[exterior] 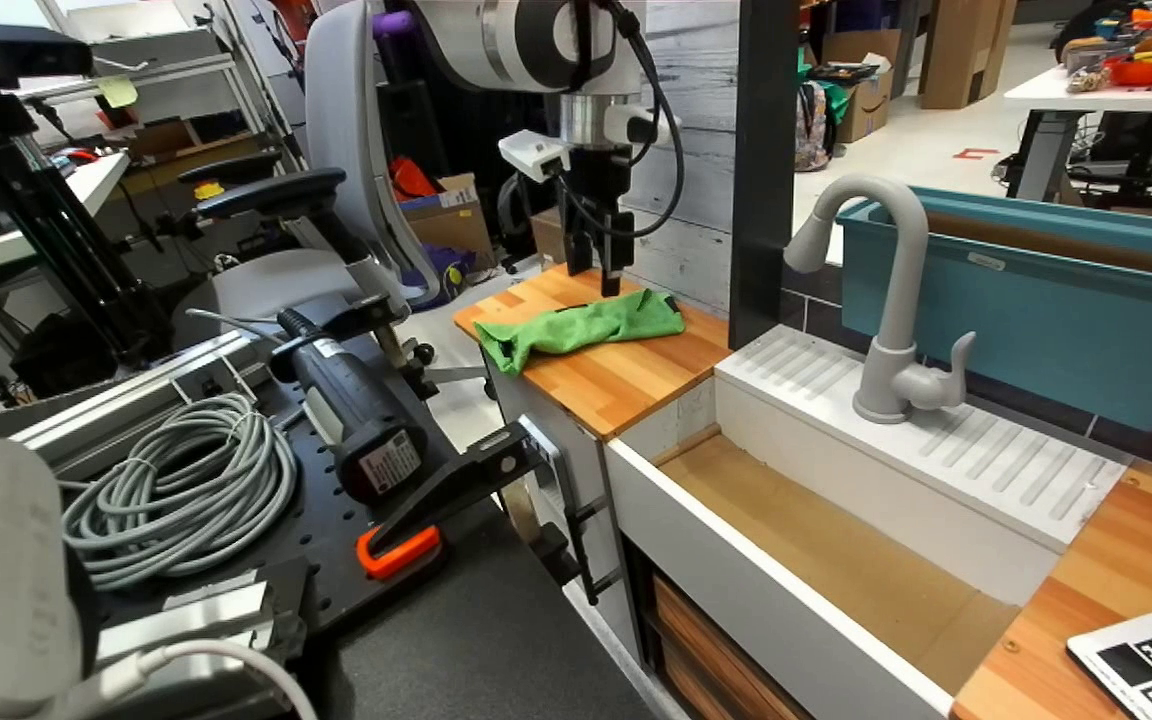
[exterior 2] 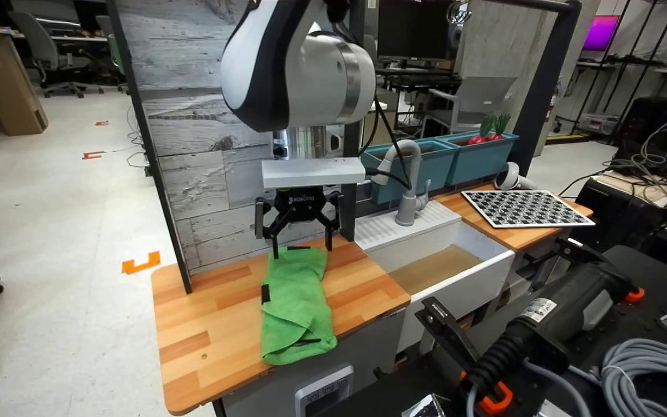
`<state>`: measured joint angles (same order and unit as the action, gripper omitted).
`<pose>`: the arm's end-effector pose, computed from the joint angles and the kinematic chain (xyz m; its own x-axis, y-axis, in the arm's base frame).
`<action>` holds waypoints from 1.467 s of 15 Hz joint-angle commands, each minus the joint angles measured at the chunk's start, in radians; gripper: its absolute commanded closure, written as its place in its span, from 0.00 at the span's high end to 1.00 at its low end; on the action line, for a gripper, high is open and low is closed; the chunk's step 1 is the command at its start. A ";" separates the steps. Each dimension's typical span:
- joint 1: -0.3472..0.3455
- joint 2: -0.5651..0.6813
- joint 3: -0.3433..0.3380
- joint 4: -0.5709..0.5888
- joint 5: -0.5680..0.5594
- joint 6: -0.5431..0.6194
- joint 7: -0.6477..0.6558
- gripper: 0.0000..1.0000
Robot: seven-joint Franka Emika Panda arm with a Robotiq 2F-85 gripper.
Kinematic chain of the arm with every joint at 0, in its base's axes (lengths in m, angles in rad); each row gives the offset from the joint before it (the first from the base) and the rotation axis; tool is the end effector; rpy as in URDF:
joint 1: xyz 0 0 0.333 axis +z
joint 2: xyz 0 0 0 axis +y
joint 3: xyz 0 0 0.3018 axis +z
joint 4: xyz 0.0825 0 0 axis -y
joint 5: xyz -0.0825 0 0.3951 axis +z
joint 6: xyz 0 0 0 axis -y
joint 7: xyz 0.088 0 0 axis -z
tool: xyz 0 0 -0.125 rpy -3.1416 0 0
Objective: Move the green towel to the right
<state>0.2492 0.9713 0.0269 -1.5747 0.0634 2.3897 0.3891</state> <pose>0.6283 0.1788 0.0174 0.9711 -0.1699 -0.1674 -0.1713 -0.9852 0.0063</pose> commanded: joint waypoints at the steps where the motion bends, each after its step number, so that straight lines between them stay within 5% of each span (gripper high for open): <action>1: 0.004 0.005 -0.005 0.009 0.005 -0.004 -0.003 1.00; 22: 0.023 0.166 0.042 0.074 0.001 0.057 -0.104 1.00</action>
<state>0.2709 1.0938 0.0671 -1.5463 0.0652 2.4383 0.3050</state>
